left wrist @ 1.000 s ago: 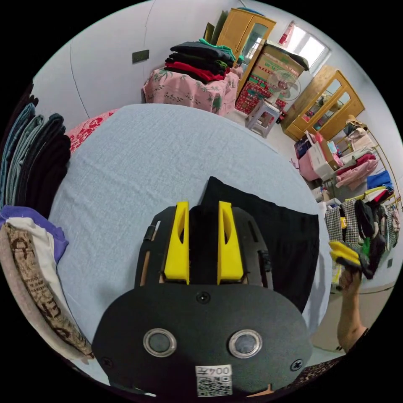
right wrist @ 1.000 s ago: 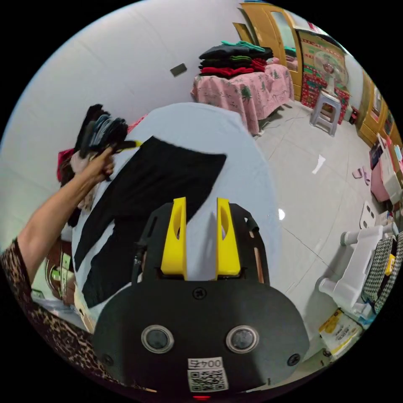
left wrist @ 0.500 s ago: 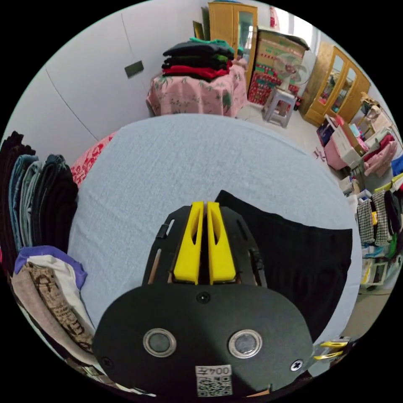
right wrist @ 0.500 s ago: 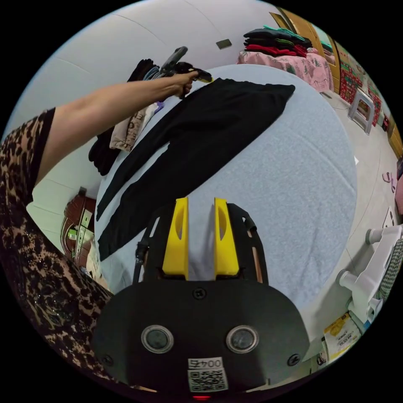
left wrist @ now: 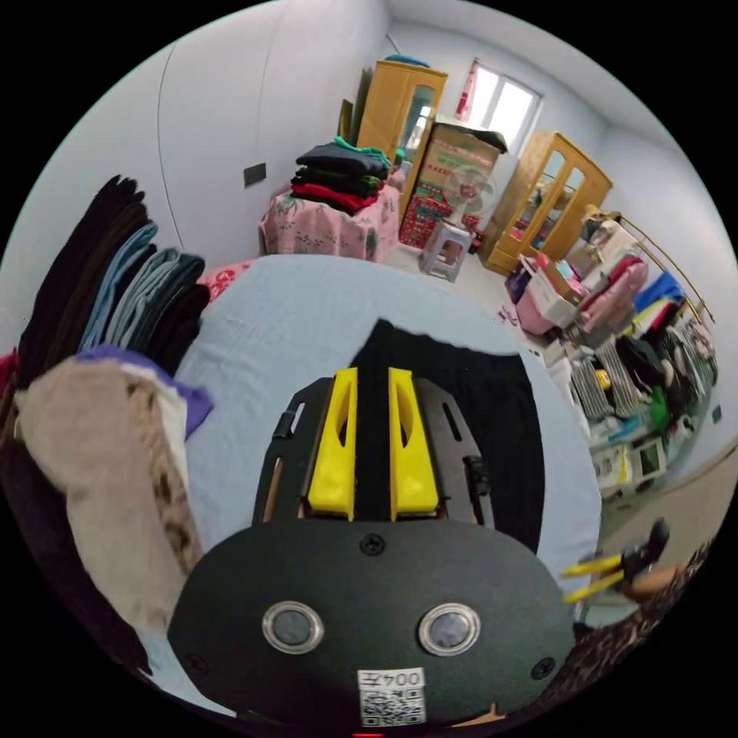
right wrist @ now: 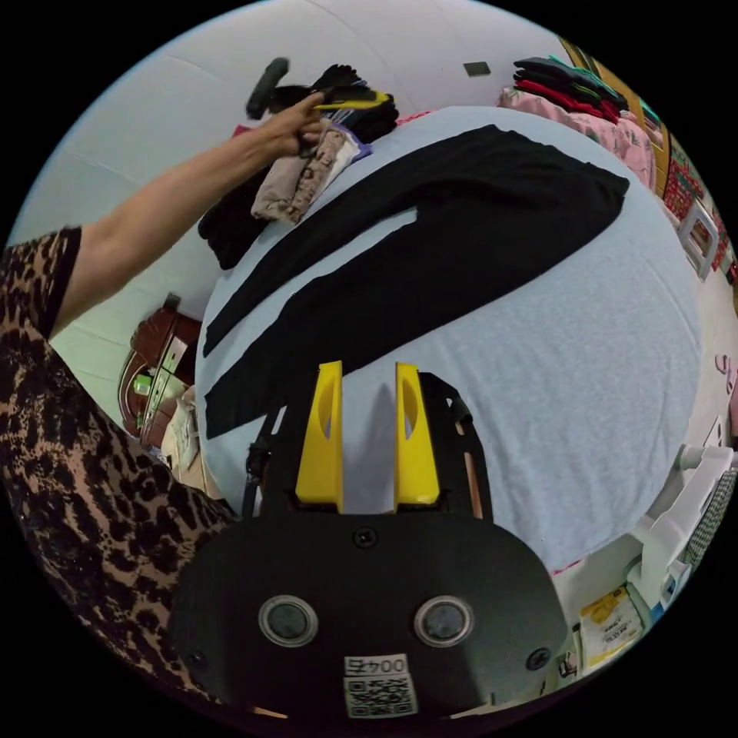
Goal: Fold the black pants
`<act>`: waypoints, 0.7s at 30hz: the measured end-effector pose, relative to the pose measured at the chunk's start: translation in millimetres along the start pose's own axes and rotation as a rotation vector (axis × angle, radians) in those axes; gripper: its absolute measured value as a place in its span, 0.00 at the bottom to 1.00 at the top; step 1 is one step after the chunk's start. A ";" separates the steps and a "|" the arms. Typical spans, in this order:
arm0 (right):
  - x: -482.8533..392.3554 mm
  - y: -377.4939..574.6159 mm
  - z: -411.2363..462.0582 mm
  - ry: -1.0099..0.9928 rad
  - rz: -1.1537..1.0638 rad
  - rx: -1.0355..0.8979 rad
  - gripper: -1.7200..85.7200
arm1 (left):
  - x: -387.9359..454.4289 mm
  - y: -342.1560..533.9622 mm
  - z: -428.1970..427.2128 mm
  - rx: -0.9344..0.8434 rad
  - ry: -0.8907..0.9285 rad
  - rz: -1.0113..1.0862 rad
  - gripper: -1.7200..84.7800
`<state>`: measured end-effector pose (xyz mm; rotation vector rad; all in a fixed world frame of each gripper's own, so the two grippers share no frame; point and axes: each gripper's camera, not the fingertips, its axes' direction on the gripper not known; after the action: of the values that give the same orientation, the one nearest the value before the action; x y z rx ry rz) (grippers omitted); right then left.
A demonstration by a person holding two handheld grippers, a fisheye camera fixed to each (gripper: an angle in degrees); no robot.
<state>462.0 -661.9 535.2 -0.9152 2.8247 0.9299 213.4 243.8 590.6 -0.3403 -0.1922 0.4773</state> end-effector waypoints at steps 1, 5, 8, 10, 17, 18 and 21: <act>-2.9 2.3 5.0 -0.004 0.000 -0.005 0.14 | -1.6 23.4 -11.9 -0.016 0.006 0.006 0.10; -32.3 22.6 43.4 -0.008 -0.014 -0.039 0.14 | -14.1 208.9 -94.8 -0.161 0.005 0.021 0.10; -61.5 41.1 80.6 -0.009 -0.025 -0.074 0.14 | -26.7 349.0 -155.8 -0.236 0.000 -0.071 0.10; -81.4 52.7 106.9 -0.023 -0.031 -0.095 0.14 | -33.0 429.0 -188.5 -0.267 0.009 -0.164 0.10; -166.2 87.3 219.2 -0.032 -0.126 -0.152 0.14 | -40.0 611.2 -234.2 -0.287 0.119 -0.252 0.11; -178.7 90.7 235.7 0.001 -0.153 -0.162 0.14 | -41.1 623.7 -235.0 -0.284 0.124 -0.227 0.11; -201.7 101.8 273.8 0.091 -0.202 -0.184 0.13 | -49.4 647.1 -241.6 -0.255 0.087 -0.186 0.11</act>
<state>532.8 -339.0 405.7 -1.2675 2.6845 1.1608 -36.2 693.2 126.6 -0.5862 -0.1990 0.2529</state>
